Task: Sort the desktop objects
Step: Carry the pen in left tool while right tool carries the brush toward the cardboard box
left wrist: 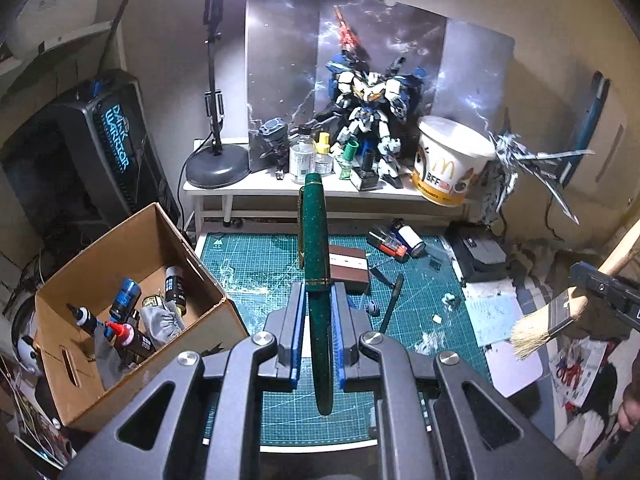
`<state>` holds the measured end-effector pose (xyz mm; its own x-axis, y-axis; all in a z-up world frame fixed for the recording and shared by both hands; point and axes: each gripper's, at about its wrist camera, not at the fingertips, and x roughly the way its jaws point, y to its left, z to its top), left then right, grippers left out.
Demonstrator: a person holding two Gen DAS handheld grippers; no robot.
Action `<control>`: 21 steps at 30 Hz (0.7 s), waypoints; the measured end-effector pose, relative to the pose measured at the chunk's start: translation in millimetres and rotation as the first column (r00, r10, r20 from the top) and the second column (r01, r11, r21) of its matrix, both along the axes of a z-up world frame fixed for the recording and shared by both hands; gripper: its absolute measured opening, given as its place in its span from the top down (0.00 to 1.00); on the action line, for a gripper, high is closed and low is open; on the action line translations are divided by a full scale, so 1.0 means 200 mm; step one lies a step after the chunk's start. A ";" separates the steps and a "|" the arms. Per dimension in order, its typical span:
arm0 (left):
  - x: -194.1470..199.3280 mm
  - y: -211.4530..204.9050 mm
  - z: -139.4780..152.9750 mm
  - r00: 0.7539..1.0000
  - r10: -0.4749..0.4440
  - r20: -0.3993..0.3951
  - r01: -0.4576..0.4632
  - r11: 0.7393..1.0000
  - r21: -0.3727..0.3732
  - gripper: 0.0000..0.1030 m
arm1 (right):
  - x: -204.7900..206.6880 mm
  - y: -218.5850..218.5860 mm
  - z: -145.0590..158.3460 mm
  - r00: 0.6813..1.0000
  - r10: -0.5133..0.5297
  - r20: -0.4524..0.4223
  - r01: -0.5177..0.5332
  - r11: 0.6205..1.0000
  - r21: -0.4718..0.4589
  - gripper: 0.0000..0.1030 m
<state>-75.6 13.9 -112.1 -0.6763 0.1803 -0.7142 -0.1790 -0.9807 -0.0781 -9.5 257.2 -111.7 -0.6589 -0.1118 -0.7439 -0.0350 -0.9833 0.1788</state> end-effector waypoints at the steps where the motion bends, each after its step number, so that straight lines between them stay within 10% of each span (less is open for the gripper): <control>1: -0.01 0.00 0.00 1.000 0.010 0.001 -0.010 1.000 -0.006 0.88 | -0.02 0.01 0.01 1.000 0.007 -0.010 -0.007 1.000 -0.004 0.84; 21: -0.20 -0.18 -0.01 0.964 0.260 0.047 -0.259 0.965 -0.034 0.88 | -0.53 -0.06 -0.07 0.970 0.244 0.009 -0.244 0.969 -0.048 0.84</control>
